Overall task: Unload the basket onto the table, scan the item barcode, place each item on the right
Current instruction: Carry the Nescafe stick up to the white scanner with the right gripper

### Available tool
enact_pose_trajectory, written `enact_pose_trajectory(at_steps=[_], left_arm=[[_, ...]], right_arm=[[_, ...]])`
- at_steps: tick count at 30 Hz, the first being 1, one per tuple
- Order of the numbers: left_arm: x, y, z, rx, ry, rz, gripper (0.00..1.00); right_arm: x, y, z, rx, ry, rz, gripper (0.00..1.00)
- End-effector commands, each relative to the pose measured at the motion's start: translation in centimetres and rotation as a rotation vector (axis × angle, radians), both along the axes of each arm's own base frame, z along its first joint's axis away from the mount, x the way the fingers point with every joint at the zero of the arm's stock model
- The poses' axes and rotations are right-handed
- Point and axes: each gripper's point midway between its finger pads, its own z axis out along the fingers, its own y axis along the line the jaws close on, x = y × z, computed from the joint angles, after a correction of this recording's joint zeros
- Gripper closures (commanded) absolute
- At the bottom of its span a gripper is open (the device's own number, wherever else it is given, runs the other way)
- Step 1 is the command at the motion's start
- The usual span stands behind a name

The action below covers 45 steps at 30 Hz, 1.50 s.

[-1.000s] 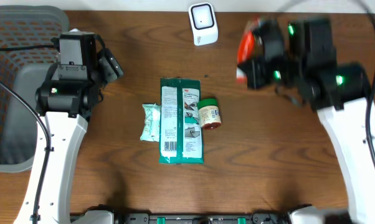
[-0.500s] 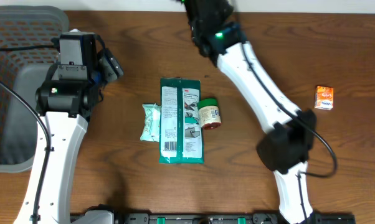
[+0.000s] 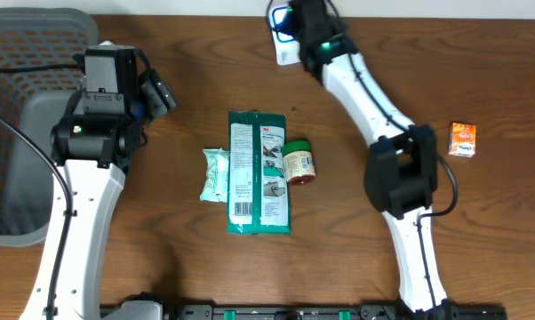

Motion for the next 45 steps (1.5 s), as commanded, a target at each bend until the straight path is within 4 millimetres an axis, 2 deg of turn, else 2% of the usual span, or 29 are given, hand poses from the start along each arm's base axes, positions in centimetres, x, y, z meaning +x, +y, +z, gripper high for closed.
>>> enact_pose_trajectory(at_steps=[1, 6, 12, 17, 21, 25, 28, 35, 38, 45], left_arm=[[0.1, 0.4, 0.5, 0.016, -0.01, 0.01, 0.15], [0.1, 0.4, 0.5, 0.016, -0.01, 0.01, 0.15], [0.1, 0.4, 0.5, 0.016, -0.01, 0.01, 0.15], [0.1, 0.4, 0.5, 0.016, -0.01, 0.01, 0.15], [0.1, 0.4, 0.5, 0.016, -0.01, 0.01, 0.15], [0.1, 0.4, 0.5, 0.016, -0.01, 0.01, 0.15], [0.1, 0.4, 0.5, 0.016, -0.01, 0.01, 0.15], [0.1, 0.4, 0.5, 0.016, -0.01, 0.01, 0.15], [0.1, 0.4, 0.5, 0.016, -0.01, 0.01, 0.15], [0.1, 0.4, 0.5, 0.016, -0.01, 0.01, 0.15]], right_arm=[[0.3, 1.8, -0.9, 0.119, 0.048, 0.126, 0.99], [0.2, 2.2, -1.2, 0.161, 0.068, 0.163, 0.99], [0.2, 2.7, -1.8, 0.071, 0.088, 0.251, 0.99], [0.1, 2.7, -3.5, -0.033, 0.128, 0.332, 0.99], [-0.8, 2.5, -6.1, -0.103, 0.205, 0.383, 0.99], [-0.6, 2.0, -7.8, -0.238, 0.222, 0.386, 0.99], [-0.1, 1.5, -8.2, -0.353, 0.211, 0.372, 0.99], [1.2, 1.6, -6.4, -0.436, 0.123, 0.331, 0.99], [1.3, 1.6, -6.2, -0.452, 0.118, 0.334, 0.99], [1.8, 1.7, -4.1, -0.462, 0.067, 0.31, 0.99]])
